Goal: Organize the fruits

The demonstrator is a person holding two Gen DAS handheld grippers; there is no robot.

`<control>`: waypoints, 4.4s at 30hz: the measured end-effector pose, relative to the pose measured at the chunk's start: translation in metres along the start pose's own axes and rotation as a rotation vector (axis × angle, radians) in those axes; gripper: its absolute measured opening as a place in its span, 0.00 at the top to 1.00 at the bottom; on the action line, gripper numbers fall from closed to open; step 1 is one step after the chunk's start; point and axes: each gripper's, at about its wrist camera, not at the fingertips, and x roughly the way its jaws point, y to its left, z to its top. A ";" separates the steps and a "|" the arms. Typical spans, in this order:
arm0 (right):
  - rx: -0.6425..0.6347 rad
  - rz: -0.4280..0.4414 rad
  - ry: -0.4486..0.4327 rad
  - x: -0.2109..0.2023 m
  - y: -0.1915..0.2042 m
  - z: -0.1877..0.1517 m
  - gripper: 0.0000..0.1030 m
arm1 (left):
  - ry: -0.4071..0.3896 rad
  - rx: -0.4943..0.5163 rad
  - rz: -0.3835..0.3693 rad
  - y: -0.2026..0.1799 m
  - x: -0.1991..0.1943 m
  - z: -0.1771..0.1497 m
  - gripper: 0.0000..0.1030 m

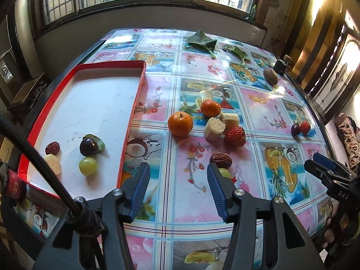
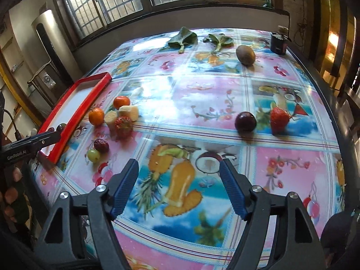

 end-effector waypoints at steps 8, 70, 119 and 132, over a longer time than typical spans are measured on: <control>0.050 -0.013 -0.015 -0.008 -0.030 -0.004 0.27 | 0.006 -0.002 0.009 -0.002 0.005 0.005 0.48; -0.012 -0.086 -0.028 0.032 -0.042 0.051 0.68 | 0.040 0.026 0.021 -0.002 0.046 0.041 0.64; -0.258 0.263 0.011 0.069 0.156 0.081 0.68 | -0.056 -0.193 0.172 0.134 0.003 0.049 0.64; -0.353 0.362 0.081 0.134 0.248 0.106 0.68 | -0.009 -0.290 0.224 0.184 0.032 0.051 0.64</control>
